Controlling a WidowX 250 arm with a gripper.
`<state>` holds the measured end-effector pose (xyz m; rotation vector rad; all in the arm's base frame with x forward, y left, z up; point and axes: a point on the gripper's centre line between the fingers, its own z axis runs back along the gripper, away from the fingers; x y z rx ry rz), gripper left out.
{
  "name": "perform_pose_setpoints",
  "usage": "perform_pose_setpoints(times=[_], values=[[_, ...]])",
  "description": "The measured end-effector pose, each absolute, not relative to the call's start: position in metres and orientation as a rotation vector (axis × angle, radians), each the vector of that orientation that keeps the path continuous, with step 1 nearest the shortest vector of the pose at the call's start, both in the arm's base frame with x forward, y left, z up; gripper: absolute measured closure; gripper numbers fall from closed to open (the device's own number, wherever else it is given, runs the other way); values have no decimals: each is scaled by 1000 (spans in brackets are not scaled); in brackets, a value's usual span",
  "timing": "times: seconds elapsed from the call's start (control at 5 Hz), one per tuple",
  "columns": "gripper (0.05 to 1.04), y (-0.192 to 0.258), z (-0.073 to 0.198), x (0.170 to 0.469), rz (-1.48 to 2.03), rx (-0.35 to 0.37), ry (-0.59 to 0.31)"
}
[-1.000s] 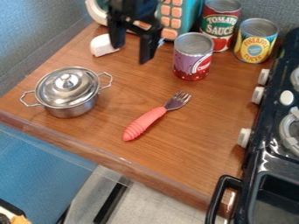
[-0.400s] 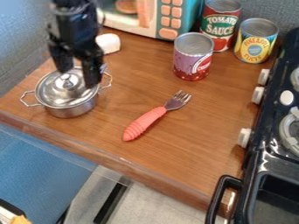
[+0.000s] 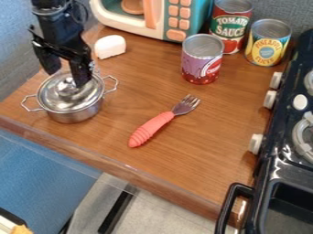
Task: Opened the top lid of the silver pot
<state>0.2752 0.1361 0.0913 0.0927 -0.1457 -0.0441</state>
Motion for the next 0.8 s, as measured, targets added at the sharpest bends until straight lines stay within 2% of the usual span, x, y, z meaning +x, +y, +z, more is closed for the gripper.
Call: perform_pose_setpoints(times=[0.2, 0.4, 0.8], values=[[84, 142, 87, 282, -26, 105, -143], [136, 144, 82, 282, -19, 108, -123], [726, 144, 79, 278, -19, 108, -93]])
